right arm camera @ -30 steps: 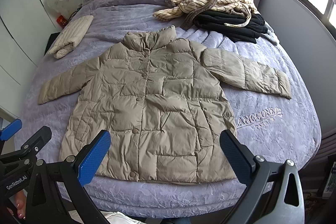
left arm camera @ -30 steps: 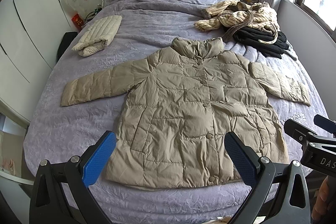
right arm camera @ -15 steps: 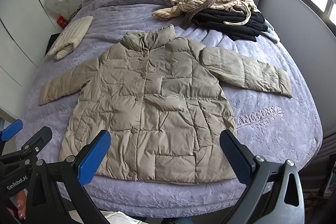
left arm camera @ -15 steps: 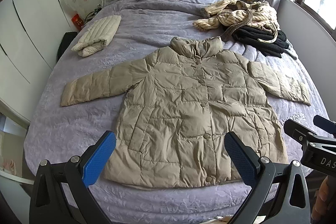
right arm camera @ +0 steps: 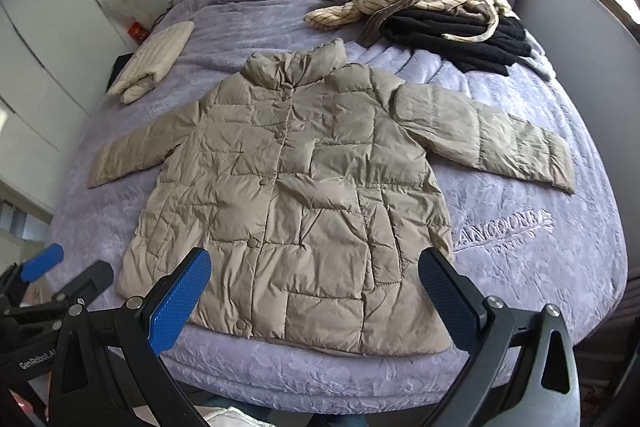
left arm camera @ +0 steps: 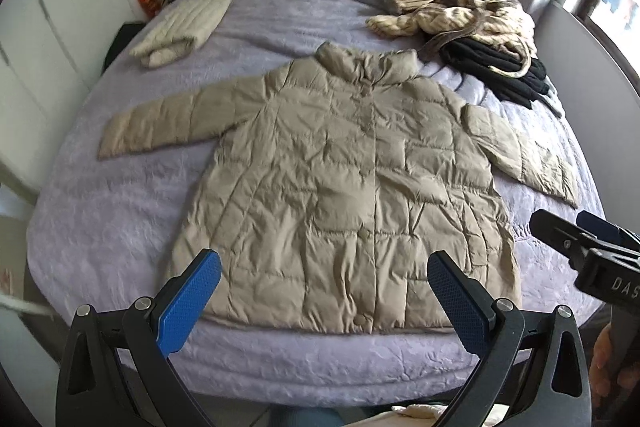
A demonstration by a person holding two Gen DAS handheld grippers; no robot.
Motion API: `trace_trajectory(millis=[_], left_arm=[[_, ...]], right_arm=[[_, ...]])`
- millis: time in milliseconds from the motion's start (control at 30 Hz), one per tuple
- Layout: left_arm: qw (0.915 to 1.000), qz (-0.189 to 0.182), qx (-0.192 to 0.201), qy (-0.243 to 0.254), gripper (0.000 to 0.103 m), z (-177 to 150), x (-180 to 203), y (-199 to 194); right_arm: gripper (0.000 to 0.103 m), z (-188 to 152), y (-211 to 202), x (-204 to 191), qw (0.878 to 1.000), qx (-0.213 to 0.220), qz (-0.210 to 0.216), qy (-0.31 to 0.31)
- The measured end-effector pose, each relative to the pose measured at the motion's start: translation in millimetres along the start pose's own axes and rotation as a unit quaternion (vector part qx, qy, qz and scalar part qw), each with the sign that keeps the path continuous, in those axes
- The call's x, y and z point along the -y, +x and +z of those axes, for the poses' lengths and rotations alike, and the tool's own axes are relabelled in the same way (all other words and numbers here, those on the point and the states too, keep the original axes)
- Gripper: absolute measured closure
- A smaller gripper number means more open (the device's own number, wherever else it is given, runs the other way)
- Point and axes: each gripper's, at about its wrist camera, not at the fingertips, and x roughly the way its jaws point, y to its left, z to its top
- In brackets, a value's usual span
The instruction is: Fold large clothes
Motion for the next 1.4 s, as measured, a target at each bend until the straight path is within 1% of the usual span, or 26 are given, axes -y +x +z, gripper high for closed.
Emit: trace_trajectory(millis=[33, 67, 133, 200, 233, 267, 333, 400, 467, 567, 600, 633, 667, 733, 767, 800, 900, 1000, 1100, 1200, 1267, 1300, 1333, 1367, 1400], left_arm=[[0.9999, 0.002, -0.005, -0.011, 0.0, -2, -5, 3], [0.9997, 0.007, -0.008, -0.021, 0.0, -3, -11, 6], [0.9988, 0.027, -0.01, -0.04, 0.0, -4, -26, 12], [0.9971, 0.031, -0.012, -0.068, 0.0, 0, -54, 20], [0.9964, 0.028, -0.012, -0.078, 0.0, 2, -65, 25], [0.9955, 0.023, -0.013, -0.091, 0.0, 6, -83, 31], [0.9938, 0.01, -0.012, -0.111, 0.0, 14, -116, 44], [0.9915, 0.008, -0.009, -0.129, 0.0, 25, -148, 60], [0.9878, 0.005, -0.009, -0.156, 0.0, 41, -191, 84], [0.9802, -0.014, -0.006, -0.197, 0.0, 63, -249, 121], [0.977, -0.019, -0.004, -0.212, 0.0, 70, -269, 136], [0.9746, -0.023, -0.003, -0.223, 0.0, 75, -282, 147], [0.9717, -0.028, 0.0, -0.234, 0.0, 80, -297, 160], [0.9649, -0.039, 0.003, -0.26, 0.0, 89, -327, 191], [0.961, -0.049, 0.001, -0.272, 0.0, 93, -340, 209], [0.9579, -0.057, 0.0, -0.281, 0.0, 96, -350, 223], [0.9454, -0.09, 0.001, -0.313, 0.0, 106, -382, 268], [0.9369, -0.108, 0.009, -0.332, 0.0, 114, -401, 299], [0.9298, -0.111, 0.003, -0.351, 0.0, 123, -416, 331], [0.9264, -0.106, 0.017, -0.361, 0.0, 127, -421, 344], [0.9248, -0.093, 0.029, -0.368, 0.009, 130, -423, 350], [0.926, -0.081, 0.03, -0.367, 0.027, 131, -424, 351], [0.9297, -0.065, 0.027, -0.362, 0.049, 134, -424, 353], [0.9319, -0.064, 0.029, -0.356, 0.064, 136, -426, 354], [0.9316, -0.084, 0.033, -0.352, 0.09, 137, -428, 356]], right_arm=[[0.0, 2, 0, 10, 1.0, -0.007, 0.01, -0.004], [0.0, 2, 5, 8, 1.0, -0.016, 0.021, -0.011], [0.0, 5, 20, 6, 0.998, -0.048, 0.046, -0.021], [0.0, 6, 37, -9, 0.994, -0.08, 0.073, -0.032], [0.0, 5, 42, -15, 0.993, -0.085, 0.078, -0.035], [0.0, 6, 50, -27, 0.992, -0.087, 0.078, -0.041], [0.0, 9, 63, -43, 0.992, -0.097, 0.064, -0.048], [0.0, 14, 80, -64, 0.992, -0.107, 0.057, -0.04], [0.0, 23, 96, -80, 0.991, -0.118, 0.052, -0.023], [0.002, 41, 124, -97, 0.992, -0.119, 0.041, -0.01], [0.009, 49, 136, -109, 0.993, -0.115, 0.038, -0.009], [0.024, 54, 146, -116, 0.993, -0.112, 0.038, -0.008], [0.035, 60, 160, -125, 0.993, -0.113, 0.041, -0.007], [0.092, 70, 185, -140, 0.991, -0.121, 0.058, -0.005], [0.095, 75, 197, -148, 0.99, -0.124, 0.068, -0.006], [0.095, 82, 212, -159, 0.989, -0.125, 0.078, -0.011], [0.095, 96, 243, -185, 0.989, -0.112, 0.085, -0.035], [0.095, 112, 276, -210, 0.987, -0.1, 0.109, -0.057], [0.095, 127, 306, -228, 0.987, -0.091, 0.115, -0.063], [0.095, 139, 326, -242, 0.987, -0.077, 0.126, -0.069], [0.095, 145, 337, -249, 0.986, -0.066, 0.13, -0.077], [0.095, 149, 346, -252, 0.986, -0.062, 0.133, -0.08], [0.095, 149, 352, -254, 0.986, -0.062, 0.133, -0.08], [0.095, 150, 360, -257, 0.986, -0.064, 0.132, -0.078], [0.095, 148, 371, -257, 0.986, -0.072, 0.131, -0.072]])
